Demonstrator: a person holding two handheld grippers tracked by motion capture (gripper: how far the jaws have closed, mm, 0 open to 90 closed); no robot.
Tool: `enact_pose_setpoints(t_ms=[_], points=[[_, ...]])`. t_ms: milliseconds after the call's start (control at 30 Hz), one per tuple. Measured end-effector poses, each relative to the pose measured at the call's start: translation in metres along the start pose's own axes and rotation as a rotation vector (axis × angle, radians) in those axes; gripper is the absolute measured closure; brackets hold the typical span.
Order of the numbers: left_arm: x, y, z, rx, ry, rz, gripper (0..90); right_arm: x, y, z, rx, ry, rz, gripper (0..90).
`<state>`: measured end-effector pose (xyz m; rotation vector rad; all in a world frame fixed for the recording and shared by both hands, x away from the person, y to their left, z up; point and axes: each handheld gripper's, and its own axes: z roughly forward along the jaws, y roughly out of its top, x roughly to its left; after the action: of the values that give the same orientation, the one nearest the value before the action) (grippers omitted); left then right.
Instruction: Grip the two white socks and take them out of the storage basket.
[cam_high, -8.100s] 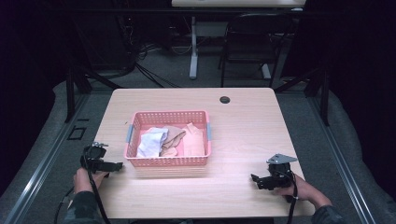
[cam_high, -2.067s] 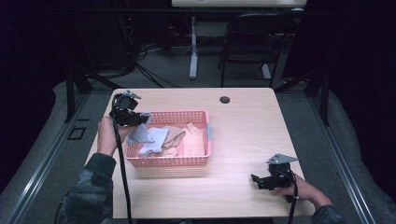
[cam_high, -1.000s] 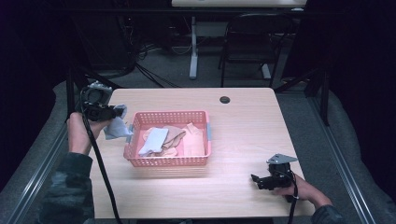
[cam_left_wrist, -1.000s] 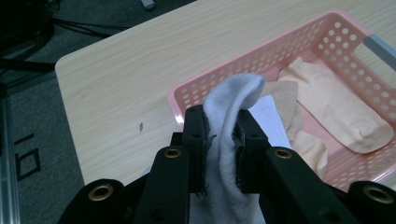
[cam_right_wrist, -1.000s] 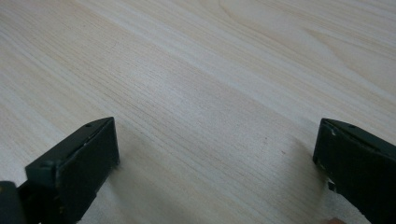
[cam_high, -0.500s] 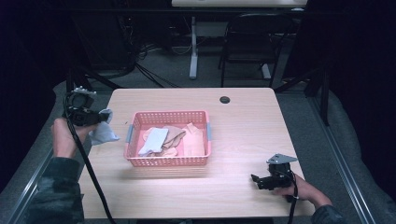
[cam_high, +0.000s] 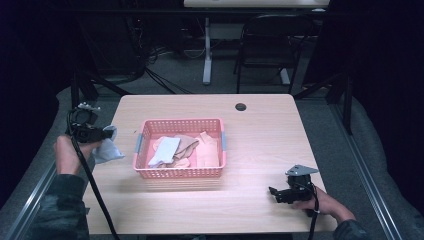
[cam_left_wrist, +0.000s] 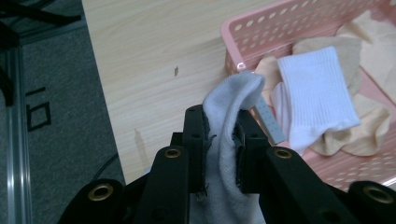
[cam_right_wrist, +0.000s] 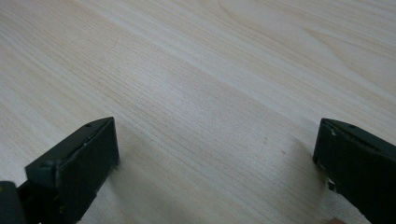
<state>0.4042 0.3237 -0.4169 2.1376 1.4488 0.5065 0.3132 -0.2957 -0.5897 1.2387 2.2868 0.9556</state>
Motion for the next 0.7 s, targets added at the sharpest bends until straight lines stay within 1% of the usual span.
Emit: enact_pose_setpoints(t_ms=[67,167,233,367,467,600,700], points=[[0.002,-0.004,0.006,0.015,-0.002,-0.013,77.4,0.0,0.0,0.0,-0.001,0.0,0.001,0.0],[0.005,-0.011,0.016,0.042,-0.002,-0.02,77.4,0.0,0.0,0.0,-0.001,0.001,0.001,0.0],[0.006,-0.015,0.023,0.048,-0.007,-0.031,77.4,0.0,0.0,0.0,-0.002,0.003,0.002,0.0],[0.007,-0.024,0.038,0.064,-0.015,-0.03,77.4,0.0,0.0,0.0,-0.002,0.003,0.002,0.0],[0.008,-0.029,0.048,0.076,-0.024,-0.04,77.4,0.0,0.0,0.0,-0.001,0.001,0.001,0.0],[0.009,-0.037,0.062,0.11,-0.04,-0.053,77.3,0.0,0.0,0.0,-0.001,0.0,0.001,0.0],[0.009,-0.042,0.072,0.122,-0.052,-0.046,77.2,0.0,0.0,0.0,-0.001,0.0,0.001,0.0]])
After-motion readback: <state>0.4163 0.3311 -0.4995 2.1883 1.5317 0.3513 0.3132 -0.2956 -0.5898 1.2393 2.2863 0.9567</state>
